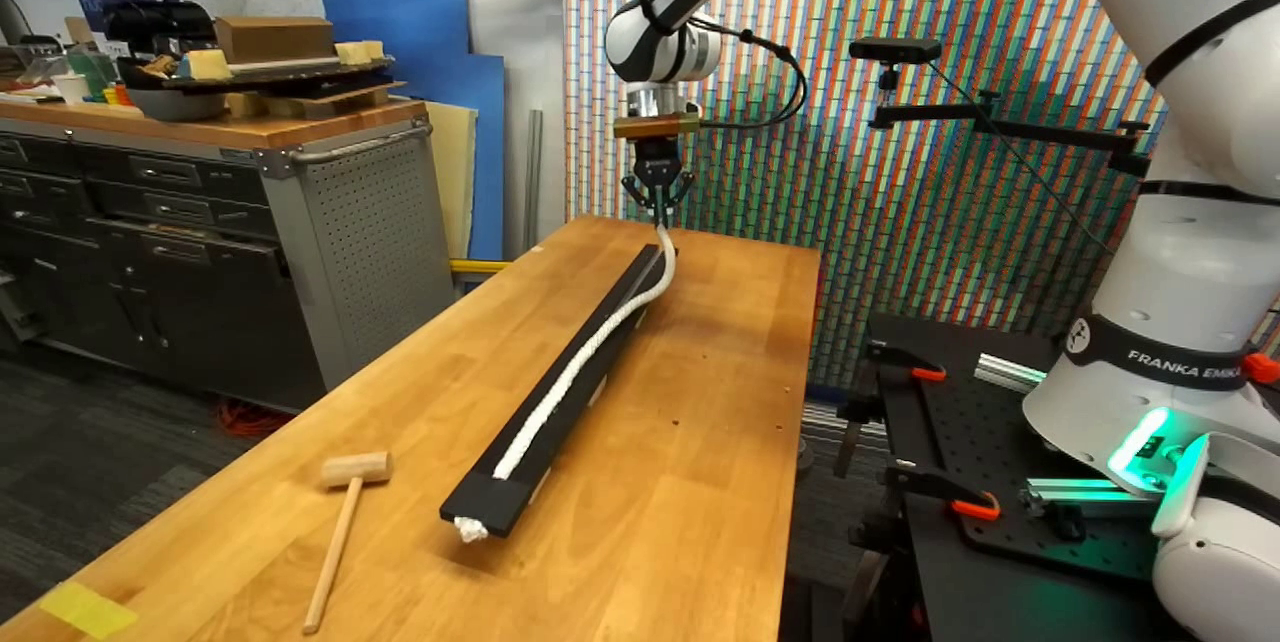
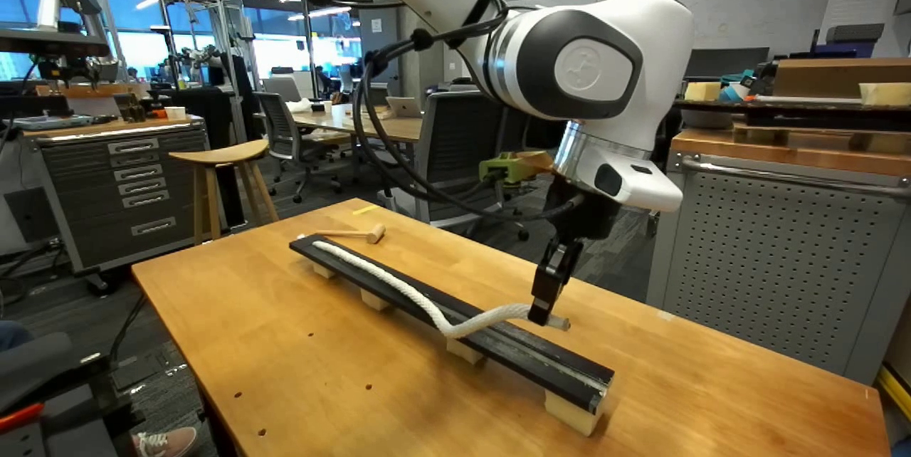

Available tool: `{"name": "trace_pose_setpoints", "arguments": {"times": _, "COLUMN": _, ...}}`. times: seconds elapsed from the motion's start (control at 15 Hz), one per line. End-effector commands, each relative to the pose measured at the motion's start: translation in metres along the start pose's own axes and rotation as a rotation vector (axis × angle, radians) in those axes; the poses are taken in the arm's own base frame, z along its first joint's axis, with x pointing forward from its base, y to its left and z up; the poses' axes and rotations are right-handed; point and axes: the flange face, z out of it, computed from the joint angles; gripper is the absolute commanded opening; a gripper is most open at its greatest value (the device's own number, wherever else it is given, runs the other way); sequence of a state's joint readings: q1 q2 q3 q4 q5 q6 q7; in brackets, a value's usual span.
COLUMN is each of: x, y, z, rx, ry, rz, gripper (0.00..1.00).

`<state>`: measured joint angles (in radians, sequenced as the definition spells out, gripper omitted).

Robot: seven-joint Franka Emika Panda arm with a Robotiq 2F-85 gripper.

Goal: Set the rope along the middle of the block

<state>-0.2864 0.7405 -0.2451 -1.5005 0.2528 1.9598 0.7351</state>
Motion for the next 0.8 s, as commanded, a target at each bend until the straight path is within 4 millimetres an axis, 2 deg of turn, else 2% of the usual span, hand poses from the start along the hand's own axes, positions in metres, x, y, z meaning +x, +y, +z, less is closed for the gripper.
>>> {"name": "trace_pose_setpoints", "arguments": {"times": 0.0, "x": 0.023, "y": -0.008, "z": 0.0, "rx": 0.035, "ry": -0.018, "rz": 0.041, "gripper": 0.03}}
{"name": "trace_pose_setpoints", "arguments": {"times": 0.27, "x": 0.039, "y": -0.004, "z": 0.008, "rx": 0.025, "ry": -0.002, "rz": 0.091, "gripper": 0.03}}
{"name": "trace_pose_setpoints", "arguments": {"times": 0.73, "x": 0.051, "y": -0.008, "z": 0.031, "rx": 0.011, "ry": -0.022, "rz": 0.115, "gripper": 0.03}}
